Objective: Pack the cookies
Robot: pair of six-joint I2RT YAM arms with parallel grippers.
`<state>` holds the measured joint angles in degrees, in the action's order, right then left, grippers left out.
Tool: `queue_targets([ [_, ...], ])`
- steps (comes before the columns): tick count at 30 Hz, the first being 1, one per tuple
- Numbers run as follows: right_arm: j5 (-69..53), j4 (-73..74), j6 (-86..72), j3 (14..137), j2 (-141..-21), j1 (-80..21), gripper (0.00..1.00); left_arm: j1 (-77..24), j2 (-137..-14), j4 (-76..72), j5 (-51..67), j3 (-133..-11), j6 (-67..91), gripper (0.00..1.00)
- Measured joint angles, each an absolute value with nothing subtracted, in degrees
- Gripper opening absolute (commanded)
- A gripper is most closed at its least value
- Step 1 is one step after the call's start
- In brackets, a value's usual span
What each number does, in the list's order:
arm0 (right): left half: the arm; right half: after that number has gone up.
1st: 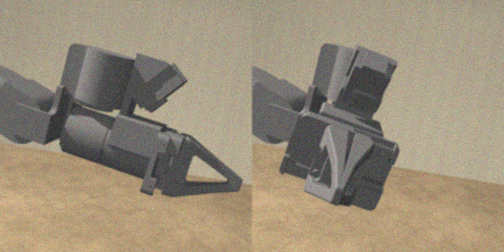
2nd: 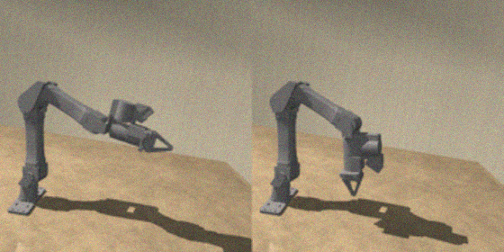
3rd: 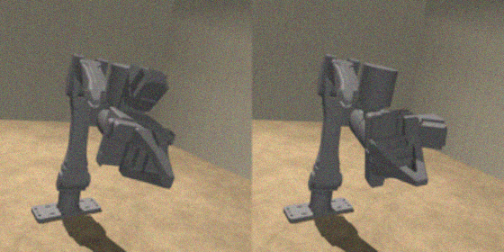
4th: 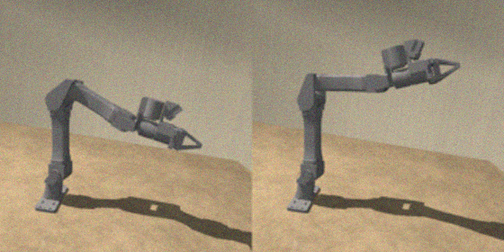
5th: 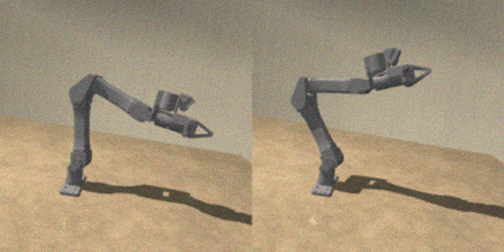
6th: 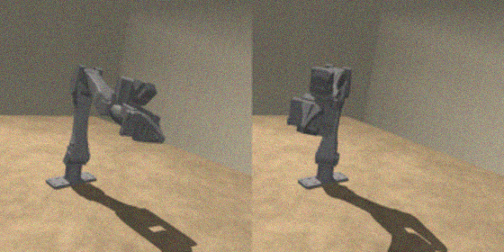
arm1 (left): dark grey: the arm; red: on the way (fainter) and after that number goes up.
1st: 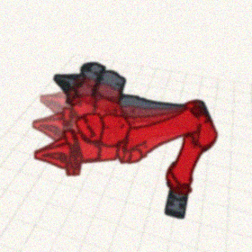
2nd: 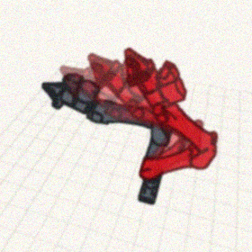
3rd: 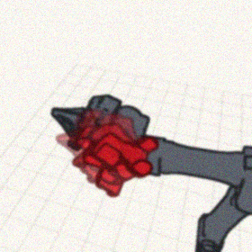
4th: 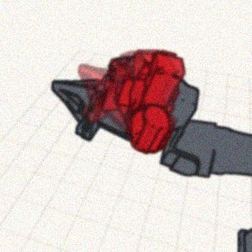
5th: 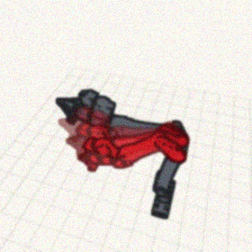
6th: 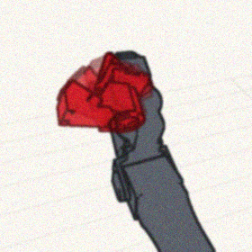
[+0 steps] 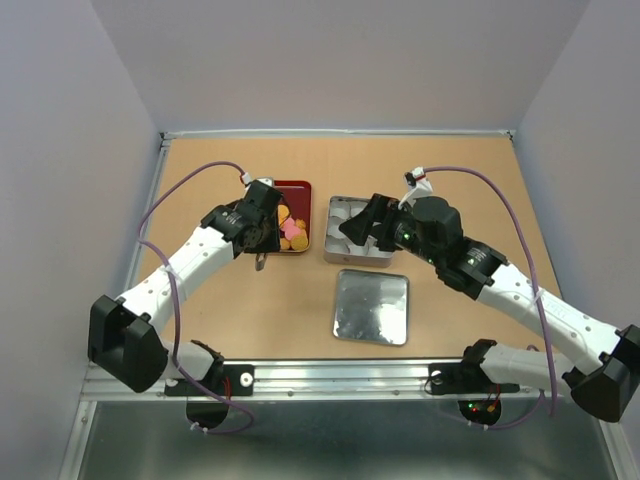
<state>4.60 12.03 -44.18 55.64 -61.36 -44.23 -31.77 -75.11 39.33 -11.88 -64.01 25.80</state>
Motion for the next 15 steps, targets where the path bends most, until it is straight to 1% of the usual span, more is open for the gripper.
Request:
queue_targets([
  [4,4.49,12.03,-44.16,55.64,-61.54,-44.23,1.00,-31.77,-75.99,39.42,-13.28,-64.03,25.82,0.47],
  [9,4.23,12.03,-44.38,55.64,-61.78,-44.23,1.00,-31.77,-77.03,39.22,-15.20,-64.01,25.87,0.54],
  [15,3.99,12.03,-44.64,55.64,-62.96,-44.23,1.00,-31.77,-77.65,38.39,-15.51,-64.01,25.96,0.54],
])
